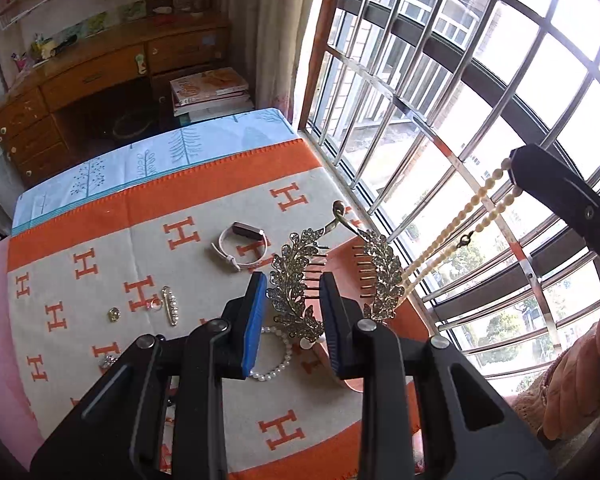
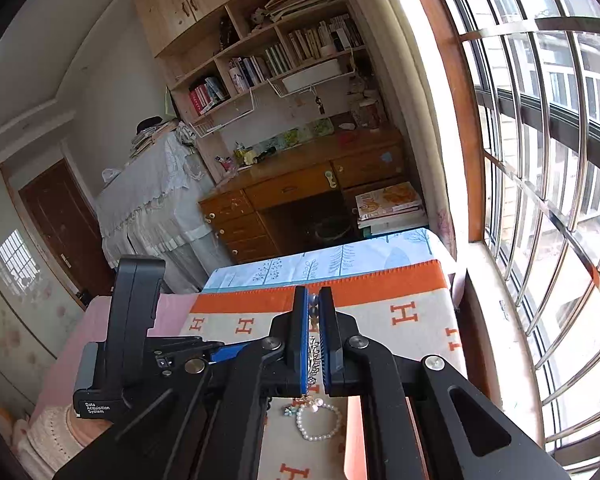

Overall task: Organize jewelry
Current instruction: 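Carry the pearl necklace in the right tool while the left tool carries the comb to the pink tray, then open the right tool over the tray while the left tool releases the comb into it, then grasp the black bead bracelet with the left tool while the right tool grasps the pearl bracelet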

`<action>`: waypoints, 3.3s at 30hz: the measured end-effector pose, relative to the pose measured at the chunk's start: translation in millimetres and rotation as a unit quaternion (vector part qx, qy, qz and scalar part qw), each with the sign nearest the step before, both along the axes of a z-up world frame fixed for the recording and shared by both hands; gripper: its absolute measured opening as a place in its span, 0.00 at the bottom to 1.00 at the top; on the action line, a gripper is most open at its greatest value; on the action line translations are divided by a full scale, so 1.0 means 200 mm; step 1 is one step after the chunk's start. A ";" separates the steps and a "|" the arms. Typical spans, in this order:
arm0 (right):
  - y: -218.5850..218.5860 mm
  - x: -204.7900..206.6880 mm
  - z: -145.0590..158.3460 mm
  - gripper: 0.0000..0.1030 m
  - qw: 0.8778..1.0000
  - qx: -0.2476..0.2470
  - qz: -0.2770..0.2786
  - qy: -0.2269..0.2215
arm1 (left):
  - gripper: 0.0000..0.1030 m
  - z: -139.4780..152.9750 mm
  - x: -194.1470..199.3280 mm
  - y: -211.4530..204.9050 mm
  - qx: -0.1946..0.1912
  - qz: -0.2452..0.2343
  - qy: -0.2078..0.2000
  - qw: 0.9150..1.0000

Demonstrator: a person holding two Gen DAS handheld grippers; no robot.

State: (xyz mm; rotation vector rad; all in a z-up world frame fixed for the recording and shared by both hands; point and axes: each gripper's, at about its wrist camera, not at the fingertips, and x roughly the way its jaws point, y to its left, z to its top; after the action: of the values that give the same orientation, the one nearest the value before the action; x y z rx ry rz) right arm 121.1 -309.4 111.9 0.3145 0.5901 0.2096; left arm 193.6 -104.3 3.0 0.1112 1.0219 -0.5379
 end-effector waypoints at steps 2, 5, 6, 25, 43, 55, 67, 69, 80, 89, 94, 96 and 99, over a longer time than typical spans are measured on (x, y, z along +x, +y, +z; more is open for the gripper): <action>-0.06 -0.09 -0.05 0.05 1.000 -0.005 -0.006 0.009 | 0.23 -0.05 -0.02 -0.10 -0.003 -0.018 0.003 1.000; -0.10 -0.18 -0.18 0.05 0.999 -0.006 -0.011 0.031 | 0.23 -0.16 -0.04 -0.23 -0.006 -0.039 0.005 0.999; -0.12 -0.22 -0.22 0.05 0.999 -0.007 -0.017 0.036 | 0.23 -0.20 -0.04 -0.26 -0.007 -0.041 0.001 0.999; -0.20 -0.48 -1.11 0.07 0.987 0.018 -0.066 0.142 | 0.27 -0.85 0.02 -0.38 0.009 -0.005 0.039 0.999; -0.10 -0.33 -1.24 0.33 0.986 -0.002 -0.088 0.144 | 0.36 -0.65 -0.28 -0.16 -0.003 0.005 -0.004 1.000; 0.07 -0.35 -1.19 0.33 0.988 -0.013 -0.056 0.144 | 0.36 -0.58 -0.47 0.19 0.003 0.055 -0.011 0.998; 0.41 -0.36 -1.05 0.33 0.991 -0.057 0.001 0.117 | 0.36 -0.27 -0.59 0.67 -0.004 0.128 -0.062 0.990; 0.48 -0.34 -1.04 0.33 0.991 -0.067 0.024 0.116 | 0.40 -0.25 -0.58 0.73 -0.005 0.138 -0.066 0.988; 0.88 0.11 -1.16 0.33 0.955 -0.131 0.155 0.217 | 0.46 -0.46 -0.25 1.00 0.043 0.200 0.017 0.979; 1.01 0.38 -1.37 0.28 0.927 -0.174 0.176 0.282 | 0.46 -0.64 0.09 1.00 0.083 0.178 0.098 0.976; 1.04 0.46 -1.47 0.23 0.917 -0.192 0.178 0.301 | 0.43 -0.76 0.18 0.99 0.085 0.175 0.144 0.970; 1.06 0.48 -1.51 0.22 0.914 -0.197 0.180 0.304 | 0.42 -0.80 0.19 0.98 0.087 0.171 0.152 0.970; 1.06 0.49 -1.55 0.20 0.911 -0.203 0.180 0.309 | 0.39 -0.84 0.21 0.96 0.093 0.167 0.162 0.968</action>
State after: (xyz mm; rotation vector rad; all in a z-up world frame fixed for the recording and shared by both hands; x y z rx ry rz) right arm 220.0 -97.1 -197.4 -0.1532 1.3023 0.3380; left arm 234.7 86.8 -165.6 0.0137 1.3775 -0.1513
